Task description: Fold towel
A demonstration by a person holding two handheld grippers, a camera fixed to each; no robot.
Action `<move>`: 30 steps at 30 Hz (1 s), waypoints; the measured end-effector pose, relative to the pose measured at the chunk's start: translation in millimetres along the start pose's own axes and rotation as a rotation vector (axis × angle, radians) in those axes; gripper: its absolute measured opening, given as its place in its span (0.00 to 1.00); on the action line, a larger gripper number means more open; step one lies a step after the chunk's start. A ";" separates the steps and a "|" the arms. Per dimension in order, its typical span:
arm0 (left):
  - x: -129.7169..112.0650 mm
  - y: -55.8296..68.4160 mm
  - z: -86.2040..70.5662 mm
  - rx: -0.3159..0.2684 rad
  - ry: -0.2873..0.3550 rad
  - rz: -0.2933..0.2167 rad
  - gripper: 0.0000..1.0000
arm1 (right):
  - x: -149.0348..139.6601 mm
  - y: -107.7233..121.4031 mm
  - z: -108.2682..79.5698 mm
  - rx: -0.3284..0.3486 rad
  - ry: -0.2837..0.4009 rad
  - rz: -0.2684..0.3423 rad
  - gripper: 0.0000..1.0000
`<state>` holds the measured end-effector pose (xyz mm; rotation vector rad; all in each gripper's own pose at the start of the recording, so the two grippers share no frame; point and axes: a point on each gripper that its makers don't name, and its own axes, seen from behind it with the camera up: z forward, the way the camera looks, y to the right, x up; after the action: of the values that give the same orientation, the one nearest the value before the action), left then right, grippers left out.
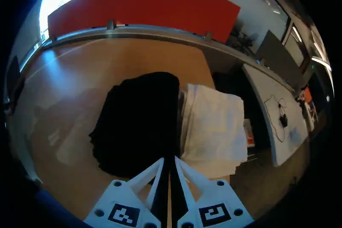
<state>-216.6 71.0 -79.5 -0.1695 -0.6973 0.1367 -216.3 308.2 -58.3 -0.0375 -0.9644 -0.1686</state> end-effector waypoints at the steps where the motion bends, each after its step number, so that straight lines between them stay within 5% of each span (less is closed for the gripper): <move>1: -0.2 0.1 -0.3 0.000 0.000 0.001 0.94 | -2.0 0.2 1.5 -0.002 -0.006 0.002 0.04; 30: -5.2 3.1 -7.1 0.003 -0.006 0.014 0.94 | -25.1 -2.3 13.8 -0.024 -0.050 0.021 0.07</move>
<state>-216.1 72.3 -88.7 -0.1714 -0.7025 0.1520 -241.9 310.5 -71.2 -0.0745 -1.0120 -0.1608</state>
